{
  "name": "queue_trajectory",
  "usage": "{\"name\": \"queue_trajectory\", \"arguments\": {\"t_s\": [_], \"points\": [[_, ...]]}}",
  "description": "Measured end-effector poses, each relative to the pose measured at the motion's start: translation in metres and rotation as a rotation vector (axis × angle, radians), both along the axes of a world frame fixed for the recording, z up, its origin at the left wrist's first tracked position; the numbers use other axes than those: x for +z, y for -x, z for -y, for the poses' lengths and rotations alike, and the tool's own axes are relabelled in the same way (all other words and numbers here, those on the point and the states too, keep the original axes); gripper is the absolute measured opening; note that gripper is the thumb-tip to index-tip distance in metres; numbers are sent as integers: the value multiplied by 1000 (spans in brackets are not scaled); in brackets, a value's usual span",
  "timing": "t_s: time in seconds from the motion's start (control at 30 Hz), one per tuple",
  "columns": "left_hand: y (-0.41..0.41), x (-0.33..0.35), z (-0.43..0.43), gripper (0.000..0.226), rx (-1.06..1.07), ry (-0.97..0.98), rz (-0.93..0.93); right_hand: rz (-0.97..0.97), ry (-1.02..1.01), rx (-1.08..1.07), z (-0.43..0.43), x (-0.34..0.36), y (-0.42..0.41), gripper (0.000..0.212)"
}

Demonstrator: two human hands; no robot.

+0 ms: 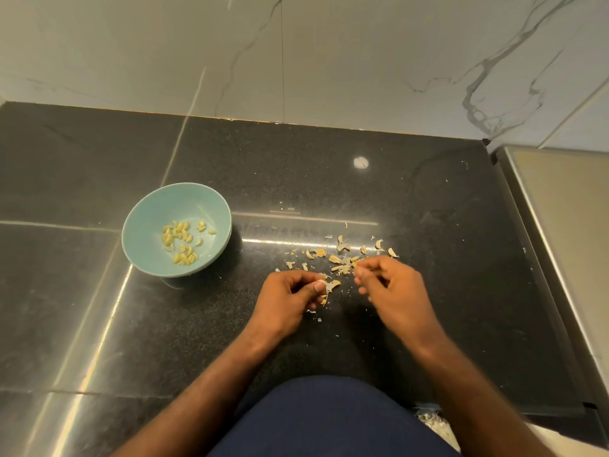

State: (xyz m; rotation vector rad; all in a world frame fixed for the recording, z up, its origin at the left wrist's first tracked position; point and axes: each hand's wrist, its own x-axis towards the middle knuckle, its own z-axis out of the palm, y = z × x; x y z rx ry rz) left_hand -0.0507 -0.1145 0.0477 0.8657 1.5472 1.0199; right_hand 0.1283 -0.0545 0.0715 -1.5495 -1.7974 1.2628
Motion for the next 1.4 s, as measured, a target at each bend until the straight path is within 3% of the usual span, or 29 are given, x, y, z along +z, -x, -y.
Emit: {"name": "queue_trajectory", "arguments": {"t_s": [0.13, 0.27, 0.4, 0.53, 0.67, 0.77, 0.9, 1.1, 1.4], "points": [[-1, 2, 0, 16, -75, -76, -19, -153, 290, 77, -4, 3, 0, 8], [1, -1, -3, 11, -137, -82, -53, -331, 471, 100, -4, -2, 1, 19], [6, -4, -4, 9, -268, -51, -122, -384, 622, 151, -6, -5, -1, 30], [8, -6, -5, 18, -343, -19, -181, -292, 544, 147, -3, -11, -1, 17], [14, -15, -1, 15, -70, -69, -261, -92, 415, 36, -8, -26, -3, 10], [24, -30, 4, 10, 67, -97, -349, 114, 359, 103, -11, -31, -3, 9], [21, -40, 5, 13, 52, -151, -466, 312, 353, 176, -20, -29, 8, 10], [20, -42, 6, 11, 71, -207, -499, 444, 409, 135, -32, -23, 26, 17], [18, -44, 5, 12, 79, -224, -535, 660, 228, 188, -26, -22, 40, 16]]}}
